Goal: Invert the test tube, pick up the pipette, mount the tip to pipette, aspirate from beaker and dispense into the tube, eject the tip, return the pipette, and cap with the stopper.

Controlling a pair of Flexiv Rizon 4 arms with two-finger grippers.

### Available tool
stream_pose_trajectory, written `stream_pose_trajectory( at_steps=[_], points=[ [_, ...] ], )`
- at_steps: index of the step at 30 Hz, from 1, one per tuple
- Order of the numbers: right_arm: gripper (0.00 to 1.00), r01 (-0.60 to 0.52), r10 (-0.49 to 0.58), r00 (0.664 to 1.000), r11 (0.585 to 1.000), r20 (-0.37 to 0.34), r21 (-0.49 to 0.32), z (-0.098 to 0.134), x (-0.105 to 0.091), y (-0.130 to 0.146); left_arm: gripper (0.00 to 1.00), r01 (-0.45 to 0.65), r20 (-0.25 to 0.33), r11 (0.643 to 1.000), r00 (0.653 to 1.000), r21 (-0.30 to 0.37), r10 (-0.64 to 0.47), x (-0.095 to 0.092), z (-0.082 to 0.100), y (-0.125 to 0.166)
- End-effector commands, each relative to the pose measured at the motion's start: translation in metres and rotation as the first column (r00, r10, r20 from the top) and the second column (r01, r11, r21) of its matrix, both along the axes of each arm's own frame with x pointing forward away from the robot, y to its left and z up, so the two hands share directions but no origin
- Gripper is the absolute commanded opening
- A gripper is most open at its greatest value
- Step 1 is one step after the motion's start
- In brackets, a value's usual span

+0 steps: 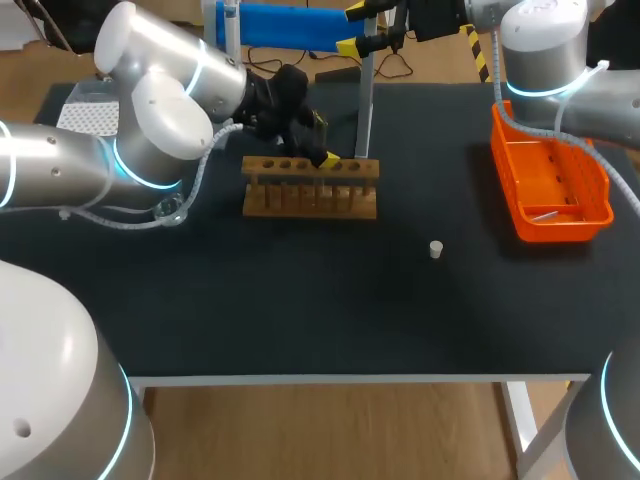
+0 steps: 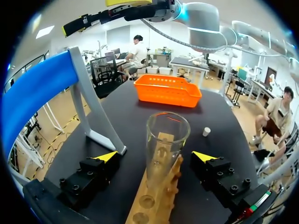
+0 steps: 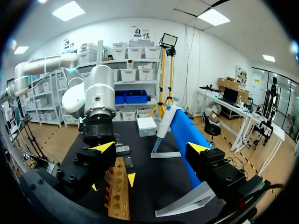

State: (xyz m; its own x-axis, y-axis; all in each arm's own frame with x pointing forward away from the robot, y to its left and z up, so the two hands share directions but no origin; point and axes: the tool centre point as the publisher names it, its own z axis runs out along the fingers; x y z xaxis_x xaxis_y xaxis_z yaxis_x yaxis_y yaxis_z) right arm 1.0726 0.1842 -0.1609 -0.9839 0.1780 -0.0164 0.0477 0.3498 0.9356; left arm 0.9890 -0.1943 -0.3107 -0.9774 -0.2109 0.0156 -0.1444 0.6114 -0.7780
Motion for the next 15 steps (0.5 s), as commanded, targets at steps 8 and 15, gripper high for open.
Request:
stream_pose_trajectory(
  at_steps=[8, 15],
  points=[
    [1.0, -0.003, 0.003, 1.0, 1.0, -0.003, -0.004, 0.0011, 0.0005, -0.0011, 1.0, 0.0, 0.002, 1.0, 1.0, -0.004, 0.0, -0.0001, -0.0012, 0.0001],
    [1.0, -0.004, 0.004, 1.0, 1.0, 0.008, -0.01, 0.0055, -0.0045, -0.0074, 1.0, 0.0, 0.002, 1.0, 1.0, -0.004, 0.0, -0.0001, -0.0012, 0.0001]
  ],
)
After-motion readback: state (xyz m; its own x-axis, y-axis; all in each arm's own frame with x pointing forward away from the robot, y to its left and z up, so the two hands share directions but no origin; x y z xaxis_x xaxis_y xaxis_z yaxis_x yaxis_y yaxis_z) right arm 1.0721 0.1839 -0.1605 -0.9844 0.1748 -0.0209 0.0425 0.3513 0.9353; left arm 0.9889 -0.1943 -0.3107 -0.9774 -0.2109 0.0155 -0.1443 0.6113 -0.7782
